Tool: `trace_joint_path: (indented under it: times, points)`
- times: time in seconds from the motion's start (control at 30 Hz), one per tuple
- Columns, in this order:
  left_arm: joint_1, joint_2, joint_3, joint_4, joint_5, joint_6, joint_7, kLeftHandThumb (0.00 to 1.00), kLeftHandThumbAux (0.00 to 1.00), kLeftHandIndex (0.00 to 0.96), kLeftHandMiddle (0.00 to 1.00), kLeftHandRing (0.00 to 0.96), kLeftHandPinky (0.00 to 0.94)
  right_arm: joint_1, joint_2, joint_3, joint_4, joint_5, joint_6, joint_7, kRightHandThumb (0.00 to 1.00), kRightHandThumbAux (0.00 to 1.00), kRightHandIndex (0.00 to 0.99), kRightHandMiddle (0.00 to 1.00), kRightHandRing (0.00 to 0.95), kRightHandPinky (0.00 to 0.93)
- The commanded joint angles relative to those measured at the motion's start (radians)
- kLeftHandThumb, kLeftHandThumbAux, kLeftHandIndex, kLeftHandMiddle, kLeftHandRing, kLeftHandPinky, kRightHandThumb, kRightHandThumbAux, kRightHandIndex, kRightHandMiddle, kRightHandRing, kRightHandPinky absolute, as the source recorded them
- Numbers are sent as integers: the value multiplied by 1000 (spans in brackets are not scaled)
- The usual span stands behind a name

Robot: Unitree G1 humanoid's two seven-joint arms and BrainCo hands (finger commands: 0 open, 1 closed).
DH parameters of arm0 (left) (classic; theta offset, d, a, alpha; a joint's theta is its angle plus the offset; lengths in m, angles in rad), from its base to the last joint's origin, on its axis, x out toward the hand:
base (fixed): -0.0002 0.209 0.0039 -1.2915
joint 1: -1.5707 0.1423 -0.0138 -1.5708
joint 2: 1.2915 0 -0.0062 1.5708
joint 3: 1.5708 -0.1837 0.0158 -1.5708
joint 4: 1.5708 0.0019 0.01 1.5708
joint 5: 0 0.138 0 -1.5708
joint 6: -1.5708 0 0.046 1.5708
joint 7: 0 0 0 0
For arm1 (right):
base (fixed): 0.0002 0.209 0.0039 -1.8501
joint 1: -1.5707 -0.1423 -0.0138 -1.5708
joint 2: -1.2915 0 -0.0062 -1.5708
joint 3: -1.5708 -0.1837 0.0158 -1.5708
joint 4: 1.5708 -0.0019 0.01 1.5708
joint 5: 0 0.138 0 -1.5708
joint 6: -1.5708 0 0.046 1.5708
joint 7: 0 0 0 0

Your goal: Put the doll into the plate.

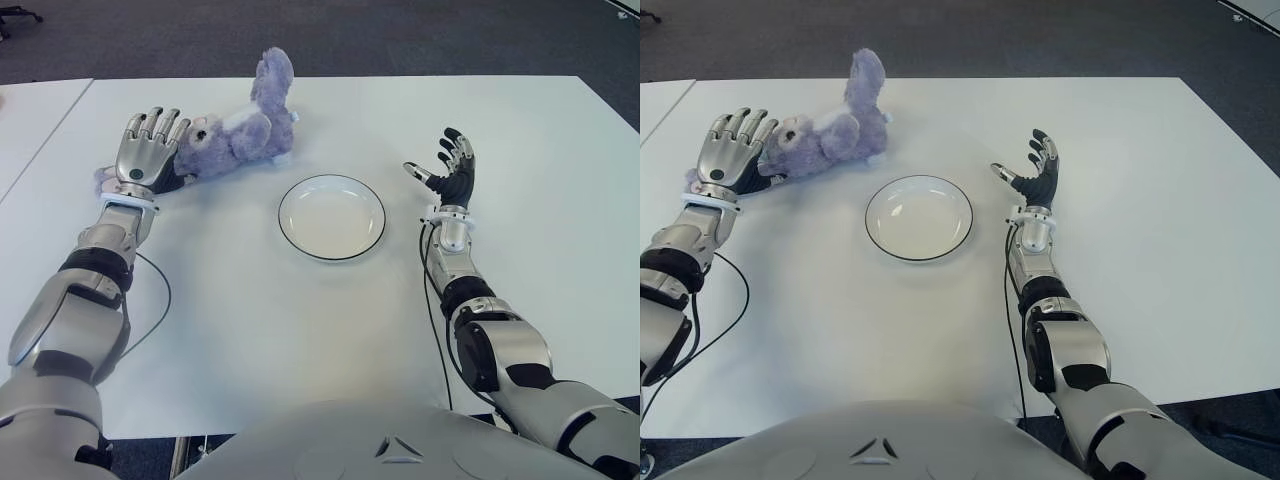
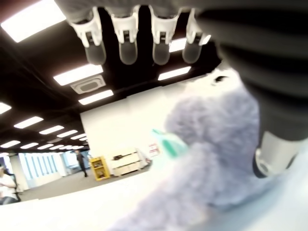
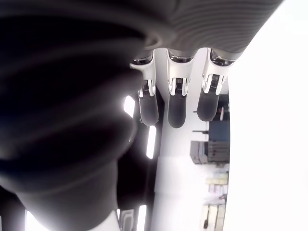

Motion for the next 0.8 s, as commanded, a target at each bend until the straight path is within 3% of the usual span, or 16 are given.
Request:
trace_joint_path:
  times: [0.03, 0.3, 0.57, 0.8]
  points:
    - [-73, -97, -24, 111, -6, 66, 47, 148, 608, 8, 0, 0, 0, 325, 81, 9, 239, -24, 36, 16, 26, 984, 191, 170, 153, 181]
    - [-95, -143, -12, 138, -25, 118, 99, 234, 582, 38, 0, 0, 0, 327, 76, 10, 240, -29, 39, 14, 42, 991, 186, 170, 154, 184]
    - [-116, -175, 10, 148, -52, 165, 94, 243, 596, 45, 0, 0, 0, 328, 73, 10, 240, -28, 38, 19, 46, 991, 188, 172, 153, 181]
    - [-136, -192, 18, 173, -88, 141, -32, 193, 612, 51, 0, 0, 0, 329, 74, 8, 239, -26, 33, 16, 49, 995, 194, 179, 159, 186]
